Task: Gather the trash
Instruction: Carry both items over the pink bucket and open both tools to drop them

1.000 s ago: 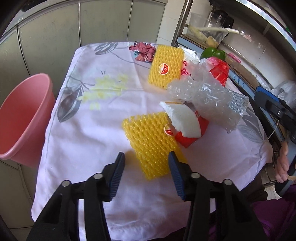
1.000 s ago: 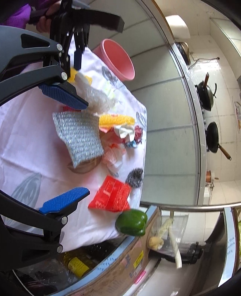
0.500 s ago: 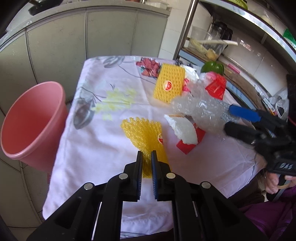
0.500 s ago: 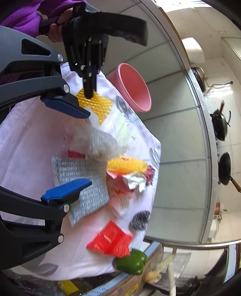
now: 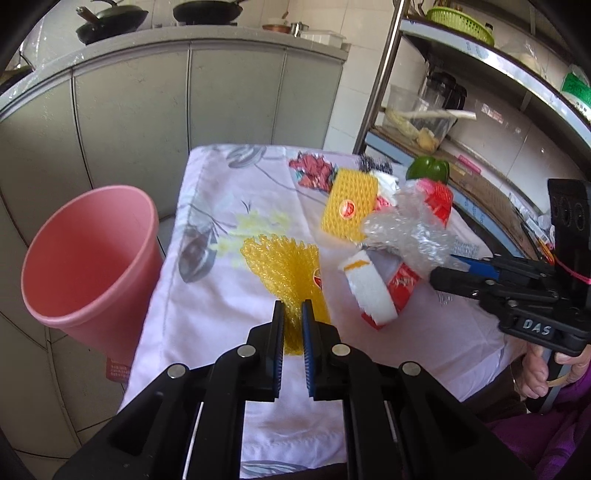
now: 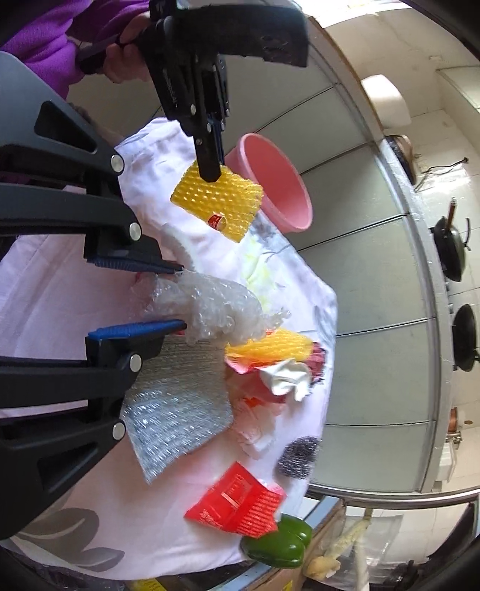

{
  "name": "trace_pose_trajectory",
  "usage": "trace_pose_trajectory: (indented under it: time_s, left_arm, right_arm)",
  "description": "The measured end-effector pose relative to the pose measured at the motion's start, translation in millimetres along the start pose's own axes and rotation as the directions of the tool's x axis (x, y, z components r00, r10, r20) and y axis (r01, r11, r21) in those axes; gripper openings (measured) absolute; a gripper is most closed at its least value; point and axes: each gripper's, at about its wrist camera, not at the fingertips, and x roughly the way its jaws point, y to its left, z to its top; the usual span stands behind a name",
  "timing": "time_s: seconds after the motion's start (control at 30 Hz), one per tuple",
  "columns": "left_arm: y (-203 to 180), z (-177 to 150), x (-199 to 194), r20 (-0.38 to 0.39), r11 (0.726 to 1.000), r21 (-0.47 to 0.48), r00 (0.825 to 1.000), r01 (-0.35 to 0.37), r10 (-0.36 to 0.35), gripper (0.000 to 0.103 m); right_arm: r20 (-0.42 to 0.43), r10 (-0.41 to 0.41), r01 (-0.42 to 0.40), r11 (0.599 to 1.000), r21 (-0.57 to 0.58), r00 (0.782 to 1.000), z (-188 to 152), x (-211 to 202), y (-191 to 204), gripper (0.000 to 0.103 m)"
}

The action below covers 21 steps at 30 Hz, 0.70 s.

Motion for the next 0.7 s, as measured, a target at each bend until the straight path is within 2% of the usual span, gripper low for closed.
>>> trace_pose_trajectory:
  time_s: [0.1,0.3,0.5,0.7]
  left_arm:
    - [4.9,4.4,-6.1,0.037,1.000,-0.013,0.999,-0.011,0.011,0.009]
    - [23.6,14.4,-25.2,0.132,0.995,-0.057,0.987,-0.085,0.092,0.009]
    - [58.3,22.6,-48.0,0.214,0.971,-0.130,0.950,-0.201,0.226,0.009]
    - [100.7,23.3,-54.5,0.213,0.929,-0.234,0.917,-0.288,0.338,0.009]
  right_arm:
    - [0.026,0.012,-0.012,1.000,-0.013,1.000,10.9,-5.7,3.1,0.025]
    - [0.051,0.068,-0.066,0.996,-0.055,0.996,43.3,3.0,19.4,0.025]
    - [0.040,0.155,-0.150,0.983,-0.103,0.987,76.0,30.2,46.8,0.025]
    - [-0.016,0.223,-0.223,0.963,-0.153,0.975,103.3,71.4,87.5,0.025]
